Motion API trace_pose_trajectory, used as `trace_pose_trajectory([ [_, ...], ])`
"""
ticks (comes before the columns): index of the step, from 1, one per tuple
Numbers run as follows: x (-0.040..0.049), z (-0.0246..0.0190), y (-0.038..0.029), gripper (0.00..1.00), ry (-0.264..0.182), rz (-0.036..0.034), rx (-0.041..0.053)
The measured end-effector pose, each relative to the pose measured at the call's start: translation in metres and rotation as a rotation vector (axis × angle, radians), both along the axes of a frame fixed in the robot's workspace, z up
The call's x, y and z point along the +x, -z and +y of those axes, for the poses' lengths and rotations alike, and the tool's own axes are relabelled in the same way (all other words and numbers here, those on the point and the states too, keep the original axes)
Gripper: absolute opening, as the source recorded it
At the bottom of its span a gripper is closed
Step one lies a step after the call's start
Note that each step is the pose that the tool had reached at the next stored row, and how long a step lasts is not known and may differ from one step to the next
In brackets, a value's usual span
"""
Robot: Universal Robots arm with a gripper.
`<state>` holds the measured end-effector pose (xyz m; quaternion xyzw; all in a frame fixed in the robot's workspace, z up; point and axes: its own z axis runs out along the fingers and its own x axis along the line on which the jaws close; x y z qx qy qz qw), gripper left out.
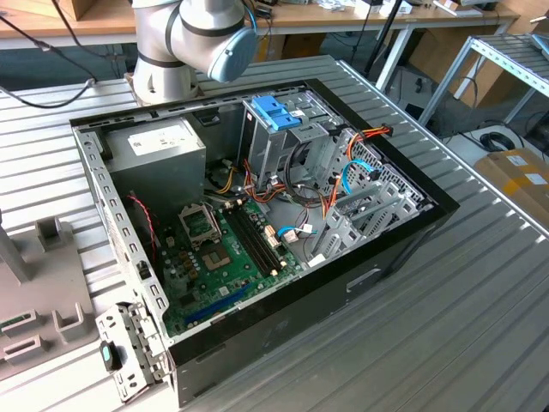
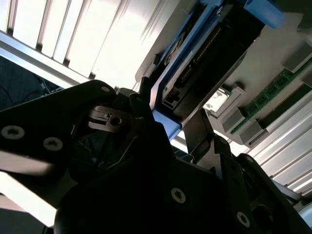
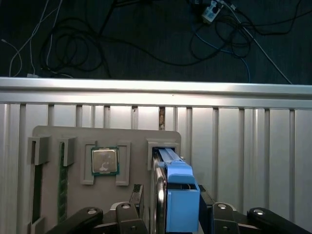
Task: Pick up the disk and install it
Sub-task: 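Pick up the disk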
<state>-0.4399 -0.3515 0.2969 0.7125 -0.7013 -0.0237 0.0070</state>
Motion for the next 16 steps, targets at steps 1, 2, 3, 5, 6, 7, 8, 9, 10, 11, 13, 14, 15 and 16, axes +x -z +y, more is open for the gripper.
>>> trace_pose_trajectory([
  [1,-0.0002,0.0001,0.0012,0.54,0.0,0.0,0.0],
  [2,-0.0002,0.0001,0.0019,0.54,0.0,-0.0001,0.0],
  [3,-0.0003,0.0001,0.0029,0.54,0.0,-0.0001,0.0],
  [5,-0.0003,0.0001,0.0049,0.54,0.0,0.0,0.0],
  [6,-0.0003,0.0001,0.0055,0.54,0.0,0.0,0.0],
  [7,-0.0004,0.0001,0.0056,0.54,0.0,0.0003,-0.0002],
  [8,-0.0004,0.0001,0.0057,0.54,0.0,0.0003,-0.0001],
  [9,-0.0003,0.0001,0.0059,0.54,0.0,0.0,0.0],
  [10,-0.0003,0.0001,0.0059,0.54,0.0,0.0,0.0],
  [11,-0.0003,0.0001,0.0059,0.54,0.0,0.0,0.0],
  [13,-0.0003,0.0001,0.006,0.54,0.0,0.0,0.0],
  [14,-0.0003,0.0001,0.006,0.46,0.0,0.0,0.0],
  [15,-0.0004,0.0001,0.006,0.46,0.0,0.0001,-0.0001],
  [16,-0.0003,0.0001,0.006,0.4,0.0,0.0001,-0.0001],
])
